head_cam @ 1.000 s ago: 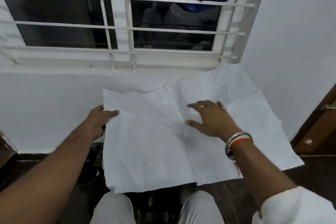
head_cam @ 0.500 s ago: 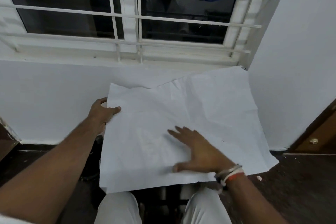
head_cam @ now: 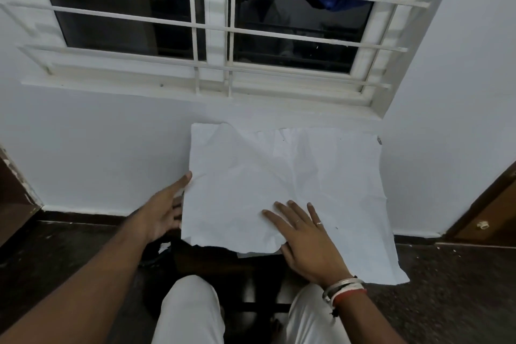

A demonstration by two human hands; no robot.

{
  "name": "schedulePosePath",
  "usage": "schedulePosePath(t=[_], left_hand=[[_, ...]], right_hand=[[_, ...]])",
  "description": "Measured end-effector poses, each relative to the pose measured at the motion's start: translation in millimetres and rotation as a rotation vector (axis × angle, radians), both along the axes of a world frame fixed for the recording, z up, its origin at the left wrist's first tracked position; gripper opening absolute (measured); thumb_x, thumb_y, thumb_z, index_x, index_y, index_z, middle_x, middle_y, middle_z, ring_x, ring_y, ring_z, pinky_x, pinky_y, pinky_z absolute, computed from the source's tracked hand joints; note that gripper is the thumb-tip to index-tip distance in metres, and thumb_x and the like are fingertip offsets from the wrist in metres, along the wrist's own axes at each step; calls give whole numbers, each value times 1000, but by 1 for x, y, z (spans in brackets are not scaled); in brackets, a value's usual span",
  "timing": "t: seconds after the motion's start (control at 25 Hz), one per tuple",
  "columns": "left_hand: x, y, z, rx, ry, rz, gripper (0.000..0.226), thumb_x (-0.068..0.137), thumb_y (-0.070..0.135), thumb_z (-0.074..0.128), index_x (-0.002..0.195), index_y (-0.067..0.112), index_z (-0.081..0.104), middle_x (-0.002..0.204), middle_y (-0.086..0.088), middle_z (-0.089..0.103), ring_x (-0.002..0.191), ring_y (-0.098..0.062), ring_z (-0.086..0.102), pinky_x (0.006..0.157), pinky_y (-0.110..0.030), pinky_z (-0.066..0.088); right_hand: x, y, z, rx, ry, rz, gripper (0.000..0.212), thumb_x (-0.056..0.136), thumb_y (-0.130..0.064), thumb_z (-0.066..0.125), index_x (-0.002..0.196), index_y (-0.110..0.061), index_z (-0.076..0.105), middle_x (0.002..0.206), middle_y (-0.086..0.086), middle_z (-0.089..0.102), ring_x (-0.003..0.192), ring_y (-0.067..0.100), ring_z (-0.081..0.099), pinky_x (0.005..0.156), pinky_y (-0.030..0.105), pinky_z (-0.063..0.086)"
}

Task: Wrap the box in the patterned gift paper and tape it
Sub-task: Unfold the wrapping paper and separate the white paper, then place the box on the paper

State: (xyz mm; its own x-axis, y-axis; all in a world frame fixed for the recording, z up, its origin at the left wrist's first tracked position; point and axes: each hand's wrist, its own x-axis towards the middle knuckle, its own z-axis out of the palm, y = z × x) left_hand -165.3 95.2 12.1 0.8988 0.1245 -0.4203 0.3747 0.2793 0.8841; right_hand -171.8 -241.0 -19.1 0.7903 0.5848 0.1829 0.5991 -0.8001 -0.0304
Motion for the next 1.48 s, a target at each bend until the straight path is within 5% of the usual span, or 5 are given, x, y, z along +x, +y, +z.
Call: schedulePosePath(t=[0.24, 0.44, 0.56, 0.84, 1.48], left_hand=[[-40, -45, -6, -208, 39, -7, 49, 87, 29, 76, 128, 5, 65, 125, -19, 71, 116, -36, 68, 106, -53, 49], [-20, -68, 27, -398, -94, 186, 38, 90, 14, 75, 126, 11, 64, 120, -15, 72, 112, -33, 68, 89, -50, 60], [-7, -79, 32, -451, -137, 179, 32, 90, 15, 75, 121, 14, 67, 128, -17, 69, 117, -35, 66, 99, -56, 54], [3, -78, 31, -434, -148, 191, 19, 94, 17, 72, 113, 15, 69, 121, -17, 72, 122, -37, 64, 106, -61, 48], [21, -69, 35, -84, -139, 139, 32, 93, 19, 73, 122, 5, 67, 112, -21, 74, 86, -33, 74, 67, -35, 60]], right_hand=[[-2, -6, 17, 25, -113, -170, 82, 85, -32, 49, 160, -43, 17, 164, -1, 33, 149, 29, 34, 124, 48, 25], [-40, -6, 24, 327, -486, -360, 32, 84, -46, 78, 96, -22, 60, 83, -1, 61, 69, 23, 57, 56, 31, 39], [-68, 9, 1, 421, -92, -350, 44, 93, -65, 56, 70, -28, 54, 57, -10, 53, 52, 6, 49, 48, 21, 34], [-14, 48, -58, 1785, 1042, -1045, 77, 78, -41, 79, 142, -25, 40, 134, 5, 55, 124, 36, 53, 77, 56, 56], [-77, -40, 26, 1571, 651, -680, 44, 76, -64, 72, 113, -41, 64, 118, 1, 73, 107, 28, 72, 97, 59, 55]])
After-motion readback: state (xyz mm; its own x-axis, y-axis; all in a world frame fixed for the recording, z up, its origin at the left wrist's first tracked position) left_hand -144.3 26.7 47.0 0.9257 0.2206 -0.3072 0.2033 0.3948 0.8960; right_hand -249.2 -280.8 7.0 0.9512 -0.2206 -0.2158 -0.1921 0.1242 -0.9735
